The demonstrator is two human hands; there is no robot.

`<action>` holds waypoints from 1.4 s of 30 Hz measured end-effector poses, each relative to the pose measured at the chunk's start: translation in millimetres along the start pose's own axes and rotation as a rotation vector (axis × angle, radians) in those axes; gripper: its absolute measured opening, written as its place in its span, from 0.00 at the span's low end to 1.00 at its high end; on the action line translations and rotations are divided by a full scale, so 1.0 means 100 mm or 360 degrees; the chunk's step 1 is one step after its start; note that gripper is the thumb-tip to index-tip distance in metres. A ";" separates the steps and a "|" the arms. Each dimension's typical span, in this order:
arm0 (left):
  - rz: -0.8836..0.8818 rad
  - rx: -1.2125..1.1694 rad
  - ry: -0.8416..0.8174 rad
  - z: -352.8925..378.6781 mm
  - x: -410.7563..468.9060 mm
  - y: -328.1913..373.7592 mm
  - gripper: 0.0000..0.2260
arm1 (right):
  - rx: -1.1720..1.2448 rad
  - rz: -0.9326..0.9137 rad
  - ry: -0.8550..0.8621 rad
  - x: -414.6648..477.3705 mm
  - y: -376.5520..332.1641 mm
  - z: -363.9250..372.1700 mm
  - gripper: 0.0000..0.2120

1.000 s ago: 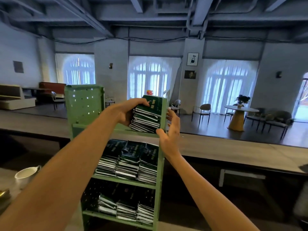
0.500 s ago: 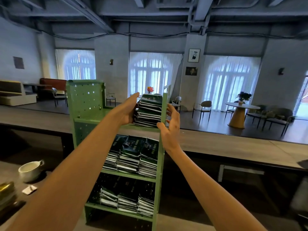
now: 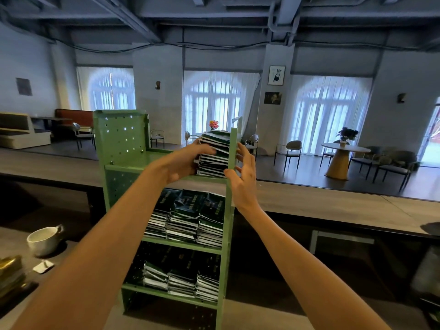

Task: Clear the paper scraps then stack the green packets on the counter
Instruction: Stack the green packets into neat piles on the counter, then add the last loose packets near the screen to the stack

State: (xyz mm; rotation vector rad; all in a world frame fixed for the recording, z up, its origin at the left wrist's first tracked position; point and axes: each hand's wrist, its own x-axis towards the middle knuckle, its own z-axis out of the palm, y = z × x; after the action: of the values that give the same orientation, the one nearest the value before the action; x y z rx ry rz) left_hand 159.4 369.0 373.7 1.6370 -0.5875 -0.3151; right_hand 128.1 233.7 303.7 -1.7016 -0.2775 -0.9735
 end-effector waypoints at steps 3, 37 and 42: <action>0.0038 0.0084 0.0029 0.04 0.02 0.00 0.15 | -0.0002 0.0012 -0.0007 -0.01 -0.02 0.00 0.33; 0.0081 0.1424 -0.0146 4.36 0.02 -2.23 0.13 | -0.1854 0.1039 -0.0538 -2.20 1.54 -4.02 0.15; -0.0097 0.1457 -0.0390 5.37 0.29 -2.48 0.13 | -0.1966 0.1338 -0.0612 -2.35 2.00 -5.05 0.14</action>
State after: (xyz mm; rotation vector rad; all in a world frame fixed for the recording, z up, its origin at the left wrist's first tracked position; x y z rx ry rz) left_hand -49.6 -81.0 50.3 2.5183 -0.9519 -0.3116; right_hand -129.9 -220.8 26.4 -2.7260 0.9395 -0.0778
